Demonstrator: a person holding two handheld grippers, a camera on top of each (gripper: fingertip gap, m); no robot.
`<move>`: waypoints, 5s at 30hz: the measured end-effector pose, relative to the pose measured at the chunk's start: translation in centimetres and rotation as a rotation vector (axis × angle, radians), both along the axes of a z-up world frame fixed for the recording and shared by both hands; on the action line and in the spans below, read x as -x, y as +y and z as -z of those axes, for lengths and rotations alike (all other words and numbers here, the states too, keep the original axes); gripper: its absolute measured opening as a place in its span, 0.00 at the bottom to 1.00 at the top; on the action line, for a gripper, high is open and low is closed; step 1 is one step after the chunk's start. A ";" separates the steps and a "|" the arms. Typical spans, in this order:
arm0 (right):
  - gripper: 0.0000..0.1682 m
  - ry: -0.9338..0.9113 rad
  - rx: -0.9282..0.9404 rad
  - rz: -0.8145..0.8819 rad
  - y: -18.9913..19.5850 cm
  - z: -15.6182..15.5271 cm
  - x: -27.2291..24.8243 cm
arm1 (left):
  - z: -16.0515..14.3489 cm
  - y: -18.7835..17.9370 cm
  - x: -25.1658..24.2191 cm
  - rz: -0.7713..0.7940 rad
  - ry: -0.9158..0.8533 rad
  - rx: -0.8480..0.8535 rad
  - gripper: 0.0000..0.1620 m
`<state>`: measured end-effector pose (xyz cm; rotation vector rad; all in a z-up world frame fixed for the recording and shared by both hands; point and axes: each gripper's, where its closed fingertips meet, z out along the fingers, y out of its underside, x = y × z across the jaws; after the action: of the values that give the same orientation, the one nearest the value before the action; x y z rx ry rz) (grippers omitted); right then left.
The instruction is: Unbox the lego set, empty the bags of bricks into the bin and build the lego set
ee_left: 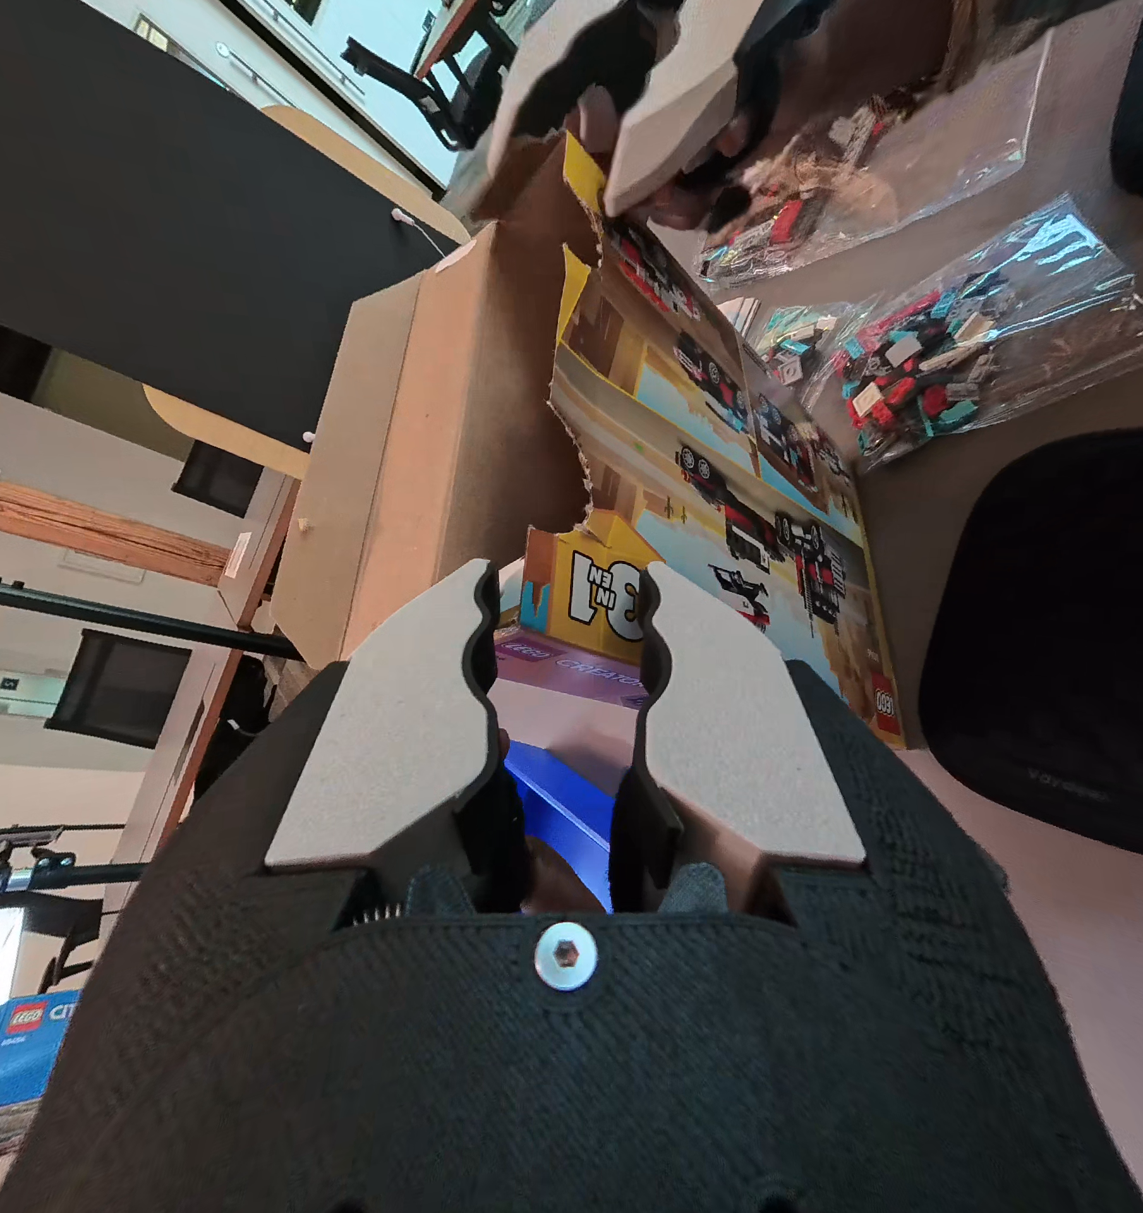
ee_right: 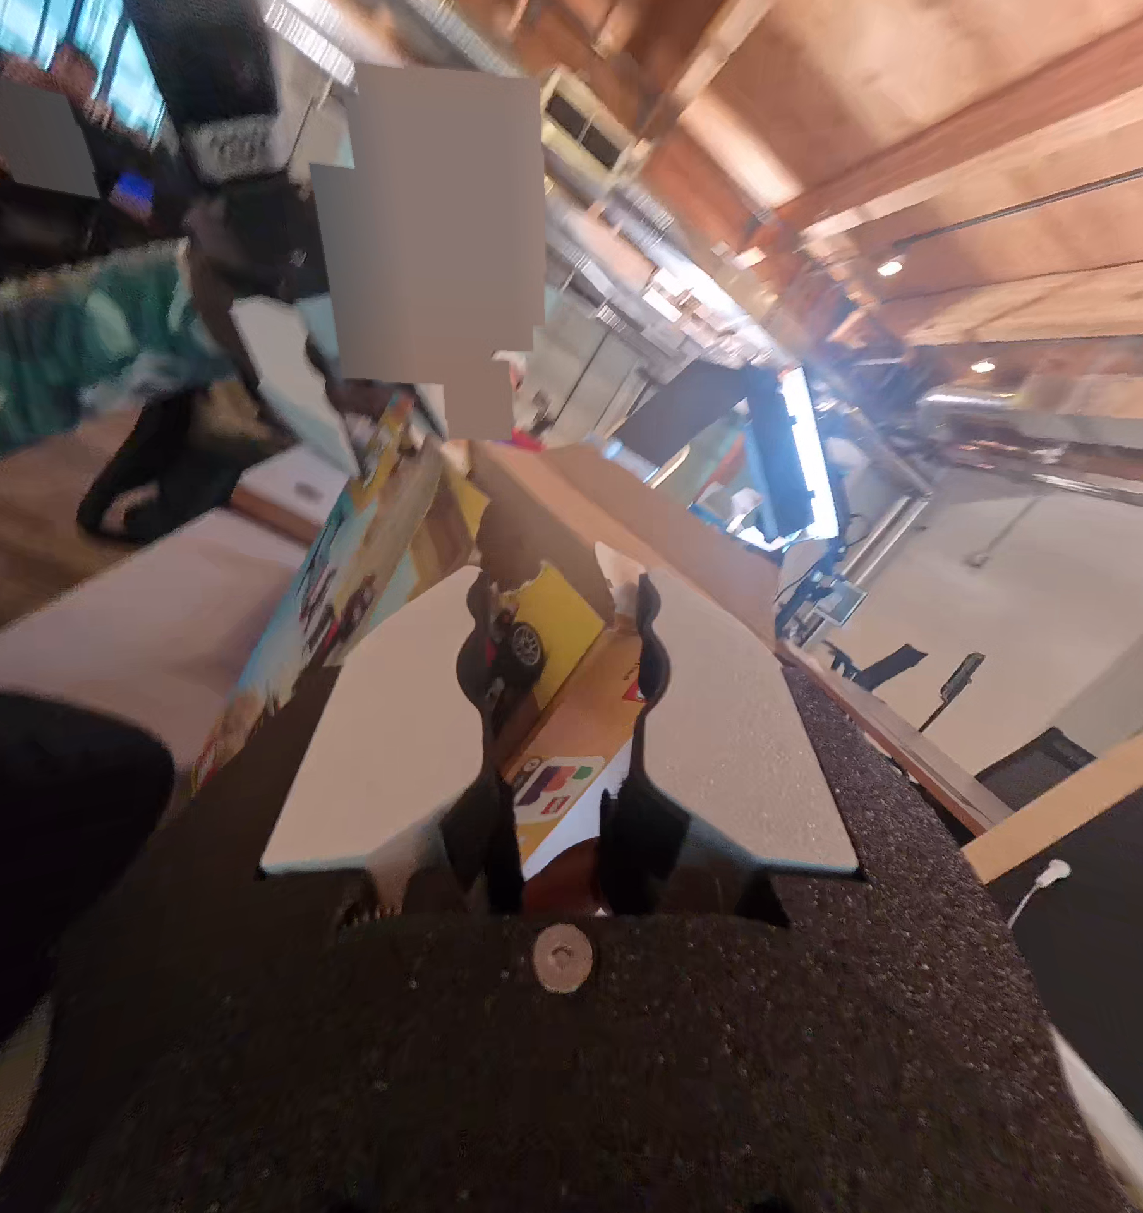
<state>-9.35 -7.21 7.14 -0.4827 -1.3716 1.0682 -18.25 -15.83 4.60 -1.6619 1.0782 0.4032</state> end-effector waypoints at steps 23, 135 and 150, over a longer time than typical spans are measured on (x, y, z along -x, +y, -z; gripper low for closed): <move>0.08 -0.625 -0.460 -0.117 -0.6 2.0 -0.7 | -2.4 1.0 1.4 0.048 -1.276 0.044 0.66; 0.29 -0.720 0.564 -0.311 1.6 0.0 1.9 | -2.6 2.8 0.7 0.125 -1.107 0.285 0.31; 0.28 -0.669 0.408 -0.329 1.7 0.3 1.8 | -2.1 2.2 0.2 0.133 -0.931 0.307 0.30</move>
<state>-11.15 -5.53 6.81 -1.0028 -1.8630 1.5528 -18.49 -13.58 6.67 -1.7264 0.5377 -0.6157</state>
